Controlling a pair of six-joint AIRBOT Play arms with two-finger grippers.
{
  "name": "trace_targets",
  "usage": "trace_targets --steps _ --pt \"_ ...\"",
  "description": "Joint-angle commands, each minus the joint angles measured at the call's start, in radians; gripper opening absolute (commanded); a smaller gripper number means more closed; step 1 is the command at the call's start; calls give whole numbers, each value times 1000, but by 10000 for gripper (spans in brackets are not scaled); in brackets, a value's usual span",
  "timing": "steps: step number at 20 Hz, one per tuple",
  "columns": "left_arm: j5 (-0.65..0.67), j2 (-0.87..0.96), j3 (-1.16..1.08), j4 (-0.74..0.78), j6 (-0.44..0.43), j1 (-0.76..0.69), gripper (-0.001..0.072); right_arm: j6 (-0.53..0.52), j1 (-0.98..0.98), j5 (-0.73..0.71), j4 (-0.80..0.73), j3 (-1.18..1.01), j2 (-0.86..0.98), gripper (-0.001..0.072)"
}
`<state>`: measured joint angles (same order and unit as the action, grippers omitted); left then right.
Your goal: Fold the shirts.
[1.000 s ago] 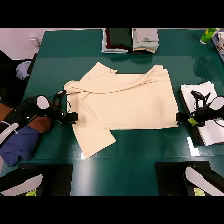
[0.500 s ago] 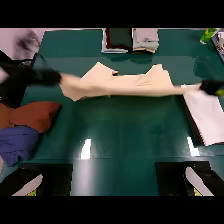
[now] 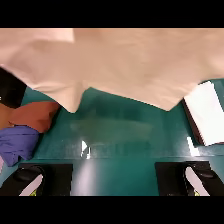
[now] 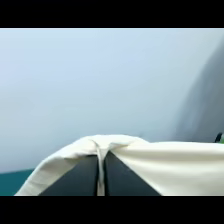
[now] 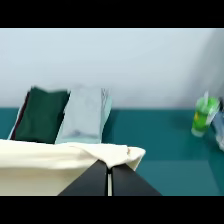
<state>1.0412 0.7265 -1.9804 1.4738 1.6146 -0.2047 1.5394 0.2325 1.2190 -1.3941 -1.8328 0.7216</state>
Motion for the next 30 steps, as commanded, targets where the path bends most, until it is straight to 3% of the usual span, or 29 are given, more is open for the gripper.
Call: trace_targets --steps 1,5,7,9,12,16,19,23,27,30 --pt "-18 -3 -79 13 0 1 25 4 8 91 -28 -203 61 14" --pt "198 123 -79 54 0 1 26 3 8 243 -10 -310 204 14" --pt "300 223 -41 73 -8 1 27 3 7 242 19 -212 243 13" --pt "323 327 55 73 -18 1 27 -2 -8 238 32 -70 291 14" --pt "298 498 237 71 -18 1 27 -39 -64 188 31 136 411 14" --pt "149 723 404 72 -18 9 27 -40 -88 88 32 317 620 13" --pt "51 851 406 65 -18 26 27 -40 -88 33 33 304 773 14" --pt "-26 881 397 36 -47 42 27 -40 -90 57 40 152 889 13" --pt "216 868 320 38 -132 42 27 -65 -86 164 24 75 884 14" --pt "354 863 332 38 -132 42 27 -65 -90 175 -45 192 820 14"
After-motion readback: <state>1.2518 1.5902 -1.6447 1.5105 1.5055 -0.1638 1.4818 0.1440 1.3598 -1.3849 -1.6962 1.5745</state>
